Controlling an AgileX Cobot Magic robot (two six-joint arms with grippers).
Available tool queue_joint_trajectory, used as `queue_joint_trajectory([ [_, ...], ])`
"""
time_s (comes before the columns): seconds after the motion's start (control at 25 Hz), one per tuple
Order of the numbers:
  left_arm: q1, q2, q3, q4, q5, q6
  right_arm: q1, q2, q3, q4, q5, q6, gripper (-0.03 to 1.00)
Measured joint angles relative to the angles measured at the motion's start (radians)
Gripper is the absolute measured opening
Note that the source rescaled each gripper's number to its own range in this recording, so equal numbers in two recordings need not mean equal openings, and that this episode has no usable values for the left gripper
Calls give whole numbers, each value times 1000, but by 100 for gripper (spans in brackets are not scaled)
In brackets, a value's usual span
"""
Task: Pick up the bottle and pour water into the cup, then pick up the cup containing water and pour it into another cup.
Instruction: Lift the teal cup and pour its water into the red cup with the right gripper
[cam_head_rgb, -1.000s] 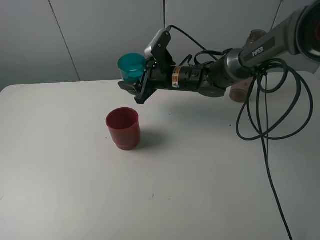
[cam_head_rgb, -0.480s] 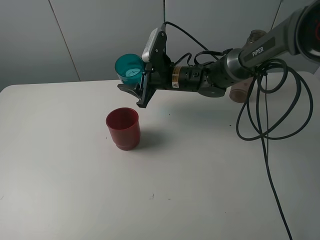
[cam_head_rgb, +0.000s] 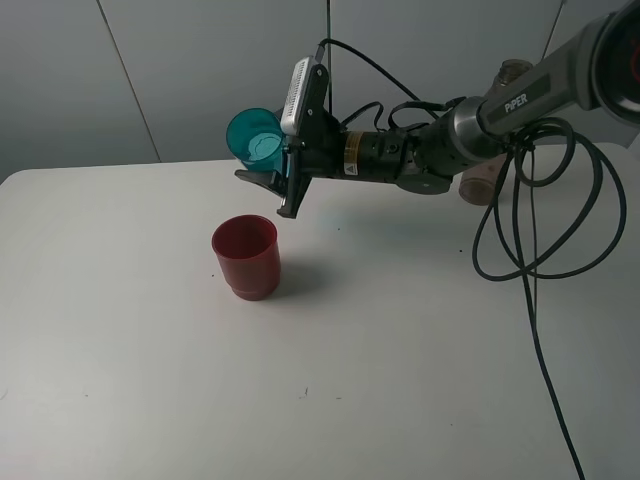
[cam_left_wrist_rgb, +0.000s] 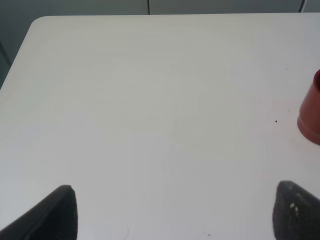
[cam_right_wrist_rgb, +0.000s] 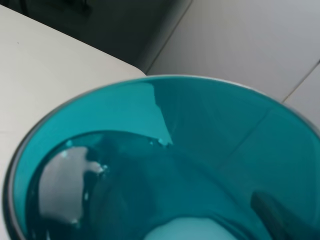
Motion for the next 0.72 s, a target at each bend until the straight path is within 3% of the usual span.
queue_joint_trajectory([
  [0.2, 0, 0, 0, 0, 0, 0, 2, 0, 0, -4, -44, -142, 3],
  [0.52, 0, 0, 0, 0, 0, 0, 15, 0, 0, 35, -30, -404, 3],
  [0.72, 0, 0, 0, 0, 0, 0, 15, 0, 0, 75, -30, -506, 3],
])
